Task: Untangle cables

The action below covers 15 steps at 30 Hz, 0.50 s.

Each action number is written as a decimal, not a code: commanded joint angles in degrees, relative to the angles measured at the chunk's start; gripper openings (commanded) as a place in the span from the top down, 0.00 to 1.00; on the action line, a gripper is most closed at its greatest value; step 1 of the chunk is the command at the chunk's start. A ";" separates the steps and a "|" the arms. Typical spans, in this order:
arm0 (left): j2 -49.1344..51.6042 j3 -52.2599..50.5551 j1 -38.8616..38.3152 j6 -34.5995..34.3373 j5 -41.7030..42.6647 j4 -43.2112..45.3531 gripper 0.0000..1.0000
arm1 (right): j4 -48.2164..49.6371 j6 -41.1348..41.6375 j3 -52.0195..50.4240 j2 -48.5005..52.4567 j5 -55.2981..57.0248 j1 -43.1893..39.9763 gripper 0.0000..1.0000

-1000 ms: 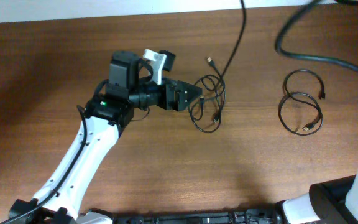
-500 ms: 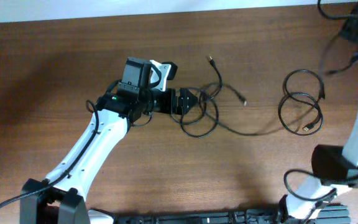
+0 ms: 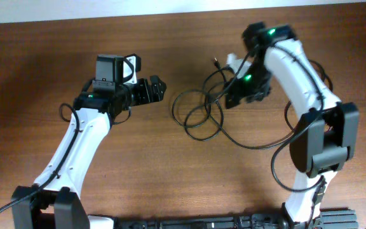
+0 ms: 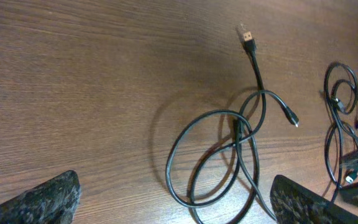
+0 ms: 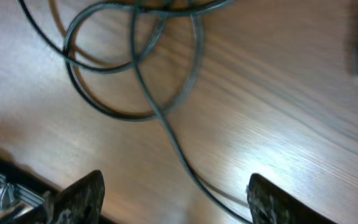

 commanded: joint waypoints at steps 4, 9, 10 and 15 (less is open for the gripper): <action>0.28 0.04 4.55 -0.61 -0.26 -2.08 0.01 | 24.65 6.27 -20.35 -0.59 -0.76 11.28 0.45; 0.28 0.04 4.55 -0.59 -0.20 -4.13 0.00 | 29.20 10.36 -22.47 -0.90 0.55 13.49 0.96; 0.28 0.04 4.55 -0.59 0.17 -4.13 0.00 | 23.89 10.25 -18.91 -2.49 0.55 12.72 0.96; 0.28 0.04 4.52 -0.59 0.20 -4.13 0.01 | -8.00 -1.68 20.48 -10.67 4.15 5.66 0.96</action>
